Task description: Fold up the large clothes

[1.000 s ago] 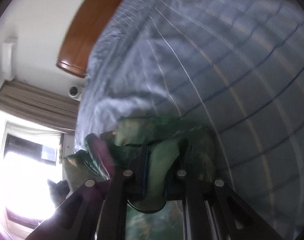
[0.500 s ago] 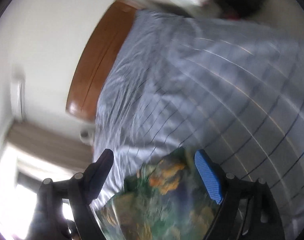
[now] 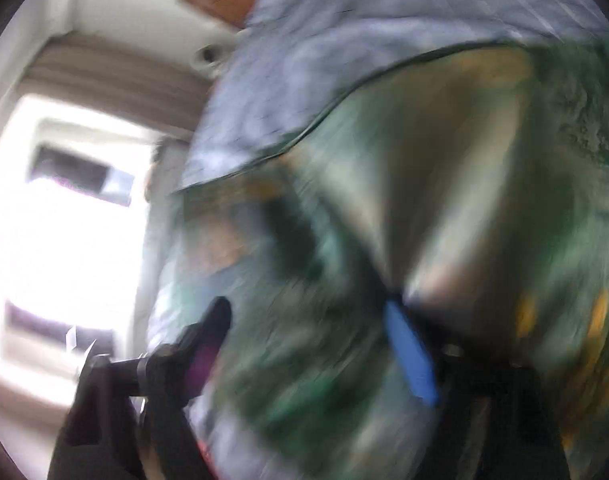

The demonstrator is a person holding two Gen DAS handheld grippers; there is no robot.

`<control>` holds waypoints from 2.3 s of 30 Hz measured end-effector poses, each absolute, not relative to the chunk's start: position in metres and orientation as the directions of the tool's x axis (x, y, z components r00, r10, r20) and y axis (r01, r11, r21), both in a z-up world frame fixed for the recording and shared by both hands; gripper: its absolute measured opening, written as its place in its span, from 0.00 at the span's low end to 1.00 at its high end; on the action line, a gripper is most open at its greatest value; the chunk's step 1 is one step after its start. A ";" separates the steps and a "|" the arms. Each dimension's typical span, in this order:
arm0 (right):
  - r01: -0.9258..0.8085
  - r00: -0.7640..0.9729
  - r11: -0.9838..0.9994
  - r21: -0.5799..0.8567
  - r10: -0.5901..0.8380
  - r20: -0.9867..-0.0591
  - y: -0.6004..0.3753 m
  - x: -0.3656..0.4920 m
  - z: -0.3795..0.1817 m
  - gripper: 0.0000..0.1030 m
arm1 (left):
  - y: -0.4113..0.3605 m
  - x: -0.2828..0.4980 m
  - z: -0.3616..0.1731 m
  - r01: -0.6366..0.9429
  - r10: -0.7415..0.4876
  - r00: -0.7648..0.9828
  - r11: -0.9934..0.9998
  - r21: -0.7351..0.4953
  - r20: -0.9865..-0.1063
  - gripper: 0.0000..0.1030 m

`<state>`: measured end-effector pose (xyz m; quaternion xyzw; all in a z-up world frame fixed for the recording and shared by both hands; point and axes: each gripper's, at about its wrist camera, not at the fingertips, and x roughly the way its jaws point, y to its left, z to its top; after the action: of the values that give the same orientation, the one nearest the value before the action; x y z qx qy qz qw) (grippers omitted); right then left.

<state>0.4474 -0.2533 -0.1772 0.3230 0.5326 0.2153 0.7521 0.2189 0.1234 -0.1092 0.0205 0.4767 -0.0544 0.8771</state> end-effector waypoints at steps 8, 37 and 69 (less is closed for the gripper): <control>0.062 0.497 0.638 0.767 0.647 -0.579 -0.271 0.438 -0.144 0.66 | 0.132 0.150 -0.128 0.058 -0.077 0.555 0.997 -0.054 -0.828 0.99; 0.082 0.503 0.782 0.618 0.503 -0.703 -0.208 0.244 -0.158 0.78 | 0.140 0.133 -0.186 -0.002 -0.022 0.514 1.000 -0.027 -0.857 1.00; 0.115 0.624 0.956 0.271 0.143 -0.768 -0.287 0.106 -0.172 0.78 | 0.137 0.119 -0.184 -0.028 0.022 0.550 1.000 0.008 -0.835 0.99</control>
<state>0.1058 -0.2873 -0.1720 0.1488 0.4333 0.0080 0.8888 0.1187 0.1365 -0.1838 -0.0033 0.4743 0.0142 0.8803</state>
